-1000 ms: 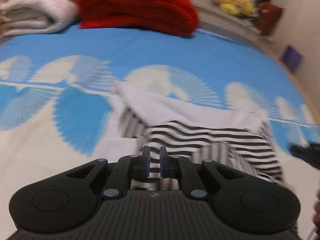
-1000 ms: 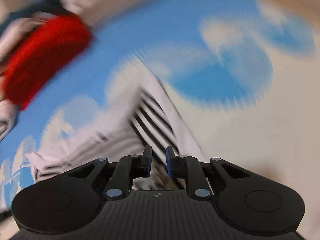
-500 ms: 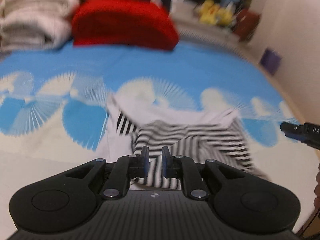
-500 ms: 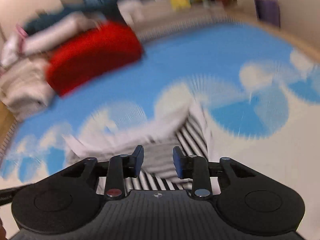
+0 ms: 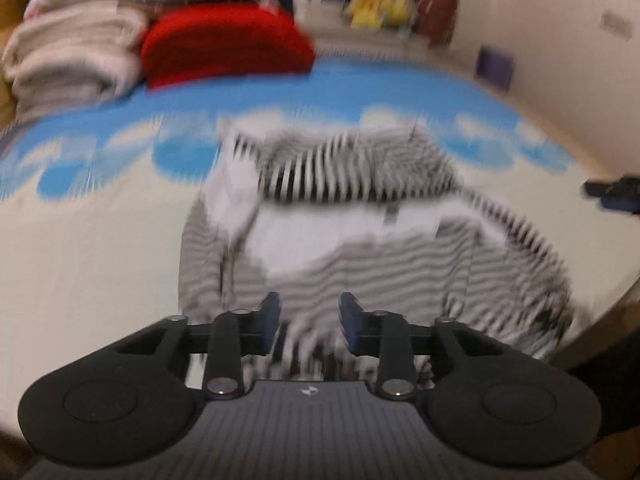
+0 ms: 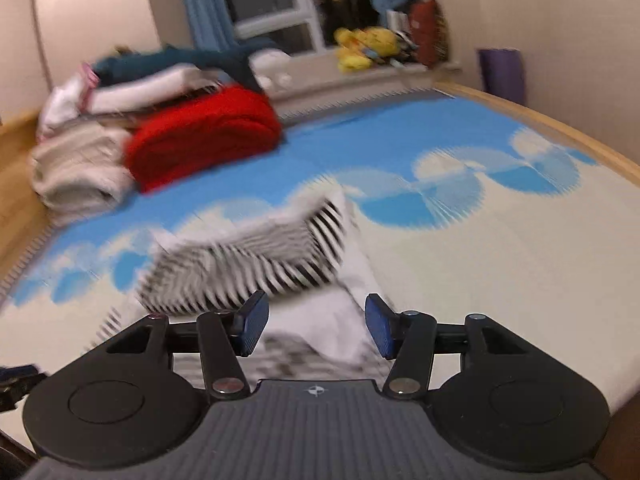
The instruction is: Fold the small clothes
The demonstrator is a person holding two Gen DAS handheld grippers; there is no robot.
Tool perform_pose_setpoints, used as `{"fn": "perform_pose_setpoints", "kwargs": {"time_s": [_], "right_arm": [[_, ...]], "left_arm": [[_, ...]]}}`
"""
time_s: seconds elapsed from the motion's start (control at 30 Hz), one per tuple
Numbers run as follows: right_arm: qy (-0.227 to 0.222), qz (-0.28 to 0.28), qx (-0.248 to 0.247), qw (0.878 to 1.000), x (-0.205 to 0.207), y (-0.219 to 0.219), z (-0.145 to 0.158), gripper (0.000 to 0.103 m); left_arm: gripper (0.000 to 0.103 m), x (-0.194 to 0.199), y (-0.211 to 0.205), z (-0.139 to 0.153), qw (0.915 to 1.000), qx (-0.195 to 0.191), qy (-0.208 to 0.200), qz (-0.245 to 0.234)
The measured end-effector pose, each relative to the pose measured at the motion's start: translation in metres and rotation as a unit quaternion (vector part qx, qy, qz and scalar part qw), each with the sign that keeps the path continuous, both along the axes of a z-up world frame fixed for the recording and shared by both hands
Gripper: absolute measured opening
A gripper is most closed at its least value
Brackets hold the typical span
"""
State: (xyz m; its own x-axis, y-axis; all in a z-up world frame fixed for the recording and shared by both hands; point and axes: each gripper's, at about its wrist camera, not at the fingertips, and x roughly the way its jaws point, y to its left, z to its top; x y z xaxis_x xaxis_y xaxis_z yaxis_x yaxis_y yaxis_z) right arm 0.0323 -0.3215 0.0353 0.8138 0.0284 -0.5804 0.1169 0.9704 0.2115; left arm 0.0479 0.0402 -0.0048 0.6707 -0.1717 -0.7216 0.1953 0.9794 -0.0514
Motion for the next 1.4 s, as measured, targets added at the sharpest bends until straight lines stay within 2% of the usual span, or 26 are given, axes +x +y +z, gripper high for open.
{"fn": "perform_pose_setpoints", "kwargs": {"time_s": [0.1, 0.2, 0.27, 0.4, 0.53, 0.63, 0.7, 0.77, 0.97, 1.2, 1.4], "right_arm": [[-0.010, -0.020, 0.006, 1.000, -0.008, 0.000, -0.005, 0.052], [-0.007, -0.034, -0.017, 0.999, -0.014, -0.002, -0.012, 0.052], [0.004, -0.041, -0.006, 0.999, -0.014, -0.009, -0.018, 0.052], [0.025, -0.061, 0.010, 0.998, -0.015, -0.022, -0.024, 0.052], [0.076, -0.074, 0.033, 0.994, -0.006, -0.032, -0.041, 0.052], [0.110, -0.079, 0.058, 0.989, 0.001, -0.038, -0.056, 0.052], [0.129, -0.085, 0.069, 0.986, 0.005, -0.040, -0.066, 0.053], [0.148, -0.086, 0.079, 0.982, 0.009, -0.041, -0.078, 0.053], [0.190, -0.089, 0.089, 0.974, 0.018, -0.036, -0.101, 0.054], [0.211, -0.092, 0.072, 0.971, 0.023, -0.031, -0.114, 0.055], [0.212, -0.092, 0.065, 0.971, 0.023, -0.028, -0.115, 0.055]], "left_arm": [[0.028, 0.007, 0.010, -0.003, 0.9989, -0.042, 0.004, 0.021], [0.024, 0.011, 0.022, -0.004, 0.9981, -0.024, -0.015, 0.055], [0.017, 0.014, 0.036, -0.009, 0.9963, -0.027, -0.002, 0.082], [0.017, 0.021, 0.061, -0.014, 0.9900, -0.067, 0.030, 0.120], [0.017, 0.028, 0.074, -0.019, 0.9843, -0.092, 0.046, 0.143], [0.025, 0.031, 0.077, -0.028, 0.9811, -0.101, 0.068, 0.150], [0.051, 0.031, 0.079, -0.035, 0.9797, -0.098, 0.074, 0.158], [0.061, 0.034, 0.083, -0.041, 0.9766, -0.104, 0.076, 0.172], [0.068, 0.047, 0.092, -0.055, 0.9618, -0.150, 0.112, 0.199], [0.068, 0.055, 0.080, -0.064, 0.9597, -0.141, 0.127, 0.208], [0.068, 0.060, 0.075, -0.068, 0.9583, -0.140, 0.133, 0.211]]}}
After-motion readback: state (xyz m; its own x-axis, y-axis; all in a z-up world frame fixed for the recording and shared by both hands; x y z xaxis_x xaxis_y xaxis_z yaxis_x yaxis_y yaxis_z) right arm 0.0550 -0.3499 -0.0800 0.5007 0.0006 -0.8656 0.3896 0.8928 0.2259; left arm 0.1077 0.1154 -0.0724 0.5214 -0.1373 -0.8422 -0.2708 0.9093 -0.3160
